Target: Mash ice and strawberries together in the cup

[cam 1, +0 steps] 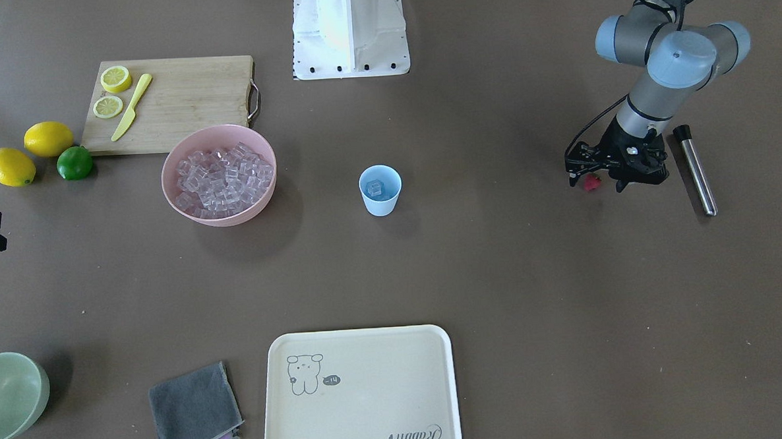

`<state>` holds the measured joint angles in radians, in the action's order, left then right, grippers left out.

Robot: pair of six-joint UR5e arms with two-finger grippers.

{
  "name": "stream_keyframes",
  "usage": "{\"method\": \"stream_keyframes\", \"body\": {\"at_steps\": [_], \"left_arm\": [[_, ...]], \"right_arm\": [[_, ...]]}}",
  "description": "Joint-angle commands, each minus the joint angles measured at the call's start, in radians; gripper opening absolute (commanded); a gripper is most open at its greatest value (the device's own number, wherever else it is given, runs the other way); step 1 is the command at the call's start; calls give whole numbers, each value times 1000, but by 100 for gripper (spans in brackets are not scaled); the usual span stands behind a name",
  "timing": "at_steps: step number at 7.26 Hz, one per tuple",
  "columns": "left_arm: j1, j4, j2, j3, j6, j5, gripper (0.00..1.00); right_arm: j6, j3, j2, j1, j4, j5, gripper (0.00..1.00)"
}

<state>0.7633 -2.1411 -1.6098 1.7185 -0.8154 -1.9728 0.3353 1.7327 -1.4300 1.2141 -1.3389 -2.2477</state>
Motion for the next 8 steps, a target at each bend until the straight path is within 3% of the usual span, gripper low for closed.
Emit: {"method": "stream_keyframes", "body": {"at_steps": [1, 2, 4, 6, 8], "left_arm": [[1, 0, 1, 4, -14, 2, 60], [1, -2, 1, 1, -15, 0, 50], [1, 0, 1, -5, -13, 2, 43], [-1, -2, 1, -5, -10, 0, 48], [-4, -2, 1, -3, -14, -3, 50]], "right_arm": [[-2, -2, -12, 10, 0, -1, 100], [-2, -4, -12, 18, -2, -1, 100], [-42, -9, -29, 45, -5, -4, 100], [-174, -82, -41, 131, -3, -91, 100], [-247, -88, -70, 194, -14, -104, 100]]}}
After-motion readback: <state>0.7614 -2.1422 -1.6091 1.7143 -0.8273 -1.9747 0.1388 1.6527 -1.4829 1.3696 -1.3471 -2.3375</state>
